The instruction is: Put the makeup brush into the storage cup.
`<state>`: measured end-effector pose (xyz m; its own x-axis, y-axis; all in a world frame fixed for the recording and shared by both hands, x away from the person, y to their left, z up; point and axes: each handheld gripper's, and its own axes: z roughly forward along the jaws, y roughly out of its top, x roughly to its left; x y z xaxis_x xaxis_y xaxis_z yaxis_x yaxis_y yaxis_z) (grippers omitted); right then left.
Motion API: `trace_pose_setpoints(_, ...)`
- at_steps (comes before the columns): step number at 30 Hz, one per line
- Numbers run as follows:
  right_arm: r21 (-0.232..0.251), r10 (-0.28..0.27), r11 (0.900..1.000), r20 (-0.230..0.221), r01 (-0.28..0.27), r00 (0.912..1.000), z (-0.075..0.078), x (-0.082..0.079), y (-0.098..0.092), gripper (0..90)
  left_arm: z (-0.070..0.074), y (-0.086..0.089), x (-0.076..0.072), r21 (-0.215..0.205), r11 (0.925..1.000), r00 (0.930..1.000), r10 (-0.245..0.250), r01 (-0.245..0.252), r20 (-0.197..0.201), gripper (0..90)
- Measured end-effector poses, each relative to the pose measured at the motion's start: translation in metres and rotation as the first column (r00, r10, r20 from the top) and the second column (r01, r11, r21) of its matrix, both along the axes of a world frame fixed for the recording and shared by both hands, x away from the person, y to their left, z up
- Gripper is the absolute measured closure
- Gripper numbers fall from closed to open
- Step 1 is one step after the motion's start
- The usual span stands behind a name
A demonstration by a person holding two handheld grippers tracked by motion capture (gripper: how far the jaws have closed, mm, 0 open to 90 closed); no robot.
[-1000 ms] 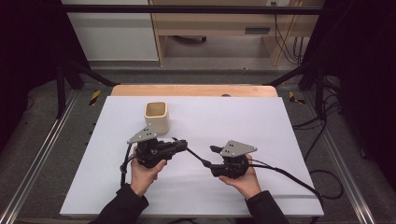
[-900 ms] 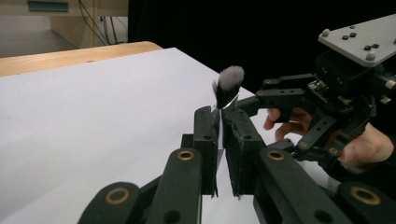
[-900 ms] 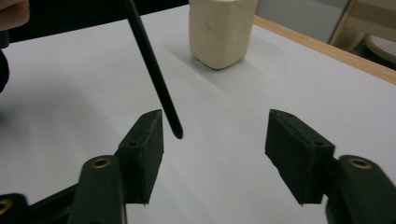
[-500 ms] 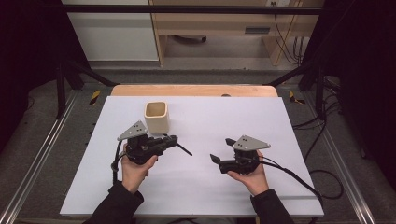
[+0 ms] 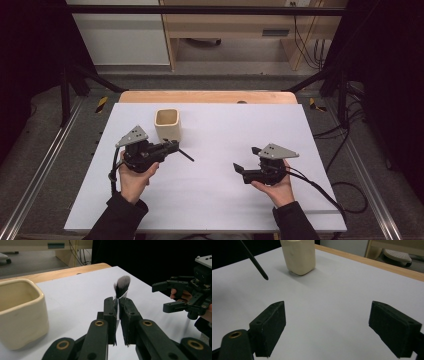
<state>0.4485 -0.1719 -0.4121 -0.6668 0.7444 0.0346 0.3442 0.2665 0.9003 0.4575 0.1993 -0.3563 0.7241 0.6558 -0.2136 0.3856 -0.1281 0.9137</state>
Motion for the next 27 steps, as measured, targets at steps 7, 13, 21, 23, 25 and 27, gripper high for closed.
trace_pose_setpoints(7, 0.004, -0.024, 1.000, -0.005, 0.024, 0.9997, -0.002, -0.001, -0.011, 13.4, 0.005, 0.008, 0.001, 0.016, 0.9995, 0.9996, 0.028, -0.028, -0.002, 83.3)
trace_pose_setpoints(13, 0.015, -0.053, 0.998, -0.005, 0.053, 0.9986, -0.001, -0.001, -0.022, 13.1, 0.009, 0.011, 0.000, 0.038, 0.9978, 0.9985, 0.053, -0.054, 0.015, 83.2)
trace_pose_setpoints(21, 0.014, -0.080, 0.997, -0.012, 0.080, 0.9967, -0.003, -0.001, -0.033, 12.4, 0.013, 0.016, 0.004, 0.059, 0.9944, 0.9961, 0.087, -0.088, 0.018, 83.3)
trace_pose_setpoints(23, 0.016, -0.087, 0.996, -0.008, 0.087, 0.9962, -0.002, -0.001, -0.036, 12.2, 0.015, 0.018, 0.006, 0.057, 0.9937, 0.9952, 0.096, -0.097, 0.020, 83.3)
trace_pose_setpoints(25, 0.020, -0.090, 0.996, -0.002, 0.090, 0.9960, -0.001, -0.001, -0.040, 12.2, 0.017, 0.021, 0.007, 0.058, 0.9927, 0.9942, 0.105, -0.106, 0.022, 83.3)
trace_pose_setpoints(27, 0.029, -0.099, 0.995, -0.001, 0.099, 0.9951, -0.001, -0.002, -0.043, 12.2, 0.019, 0.023, 0.008, 0.058, 0.9917, 0.9932, 0.113, -0.115, 0.025, 83.3)
